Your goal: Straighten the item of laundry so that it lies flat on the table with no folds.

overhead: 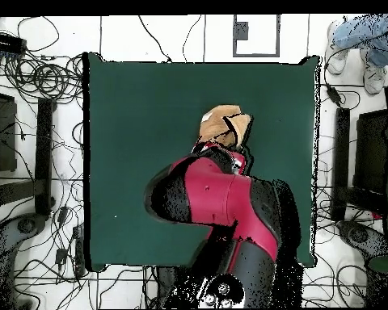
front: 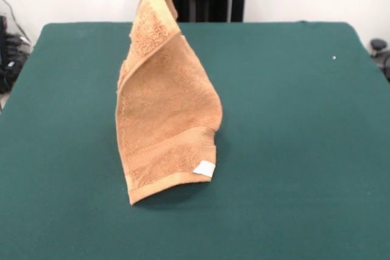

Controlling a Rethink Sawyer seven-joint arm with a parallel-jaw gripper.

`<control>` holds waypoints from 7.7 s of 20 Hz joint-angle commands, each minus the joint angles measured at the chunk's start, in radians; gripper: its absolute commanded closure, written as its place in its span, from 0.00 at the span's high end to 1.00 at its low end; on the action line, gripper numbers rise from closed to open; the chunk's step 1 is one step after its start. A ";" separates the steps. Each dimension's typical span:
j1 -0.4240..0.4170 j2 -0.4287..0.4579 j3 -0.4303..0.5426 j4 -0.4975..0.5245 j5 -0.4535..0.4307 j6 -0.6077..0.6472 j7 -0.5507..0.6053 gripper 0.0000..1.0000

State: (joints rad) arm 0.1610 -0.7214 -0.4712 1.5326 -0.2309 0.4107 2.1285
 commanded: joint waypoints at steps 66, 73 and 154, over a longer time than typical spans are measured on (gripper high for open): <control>-0.633 0.006 1.010 0.451 0.097 -0.101 0.039 0.00; -0.685 0.037 1.072 0.444 0.091 -0.068 0.006 0.00; -0.871 0.360 1.363 0.443 0.048 -0.125 0.025 0.00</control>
State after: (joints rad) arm -0.7324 -0.3770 0.8314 1.9219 -0.1759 0.2518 2.1283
